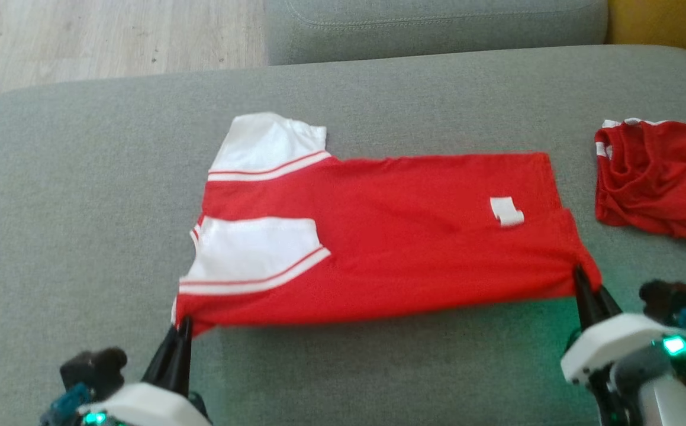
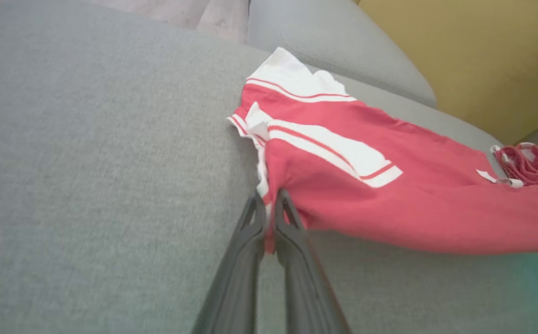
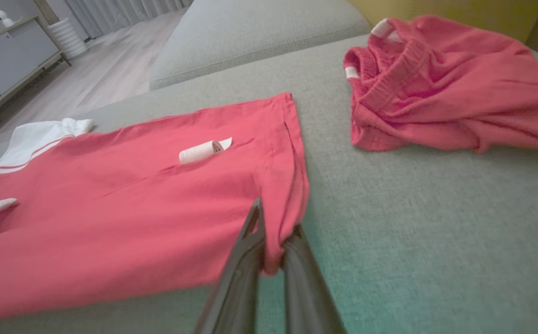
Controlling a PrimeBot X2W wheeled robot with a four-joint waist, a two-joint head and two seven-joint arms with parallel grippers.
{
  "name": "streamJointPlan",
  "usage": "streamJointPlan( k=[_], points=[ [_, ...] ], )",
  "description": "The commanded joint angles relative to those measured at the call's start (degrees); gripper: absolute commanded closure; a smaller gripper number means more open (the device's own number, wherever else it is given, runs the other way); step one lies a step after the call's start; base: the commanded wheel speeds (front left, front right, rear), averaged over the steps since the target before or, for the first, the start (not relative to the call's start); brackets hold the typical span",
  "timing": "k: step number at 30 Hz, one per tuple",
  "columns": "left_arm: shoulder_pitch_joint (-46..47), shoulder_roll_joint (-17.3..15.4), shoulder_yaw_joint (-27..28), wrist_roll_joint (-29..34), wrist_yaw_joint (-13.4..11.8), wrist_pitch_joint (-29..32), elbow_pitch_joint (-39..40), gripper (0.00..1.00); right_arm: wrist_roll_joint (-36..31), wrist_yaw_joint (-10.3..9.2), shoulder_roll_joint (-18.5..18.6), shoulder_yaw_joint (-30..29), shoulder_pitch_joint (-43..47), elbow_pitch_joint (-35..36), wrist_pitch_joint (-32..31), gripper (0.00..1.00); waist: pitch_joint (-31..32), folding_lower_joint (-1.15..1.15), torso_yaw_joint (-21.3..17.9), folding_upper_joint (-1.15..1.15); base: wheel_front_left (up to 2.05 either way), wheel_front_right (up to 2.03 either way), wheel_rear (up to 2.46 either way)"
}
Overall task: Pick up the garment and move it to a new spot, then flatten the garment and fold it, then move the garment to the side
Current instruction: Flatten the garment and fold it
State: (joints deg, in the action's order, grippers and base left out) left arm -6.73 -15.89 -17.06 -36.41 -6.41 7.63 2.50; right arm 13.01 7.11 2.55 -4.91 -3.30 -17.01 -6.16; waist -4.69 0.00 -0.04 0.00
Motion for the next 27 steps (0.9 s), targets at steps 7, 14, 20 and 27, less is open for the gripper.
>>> streamJointPlan(
  k=[7,14,20,27],
  points=[
    [-1.63,-1.55,1.39,-1.2,-1.18,2.07,0.0,0.77,1.32,0.37,0.32,0.96,3.59,3.77,-0.71,0.0,0.8,0.0,-0.67,0.0,0.0,0.0,0.0],
    [-1.23,-2.79,1.72,-1.2,-0.7,2.1,-1.17,0.0,0.66,0.37,0.32,1.08,5.48,3.83,0.91,0.0,1.26,0.0,-1.59,0.0,0.0,0.0,0.0],
    [6.34,-7.48,3.11,1.68,0.04,3.62,1.84,0.0,-1.19,0.37,0.32,0.5,4.02,6.87,1.73,0.0,0.96,0.0,-2.65,0.0,0.0,0.0,0.0],
    [24.78,-12.08,3.7,3.63,3.38,8.79,1.98,0.0,-3.68,0.37,0.32,1.55,-1.99,10.45,0.84,0.0,-2.49,0.0,-4.62,0.0,0.0,0.0,0.0]
  ],
)
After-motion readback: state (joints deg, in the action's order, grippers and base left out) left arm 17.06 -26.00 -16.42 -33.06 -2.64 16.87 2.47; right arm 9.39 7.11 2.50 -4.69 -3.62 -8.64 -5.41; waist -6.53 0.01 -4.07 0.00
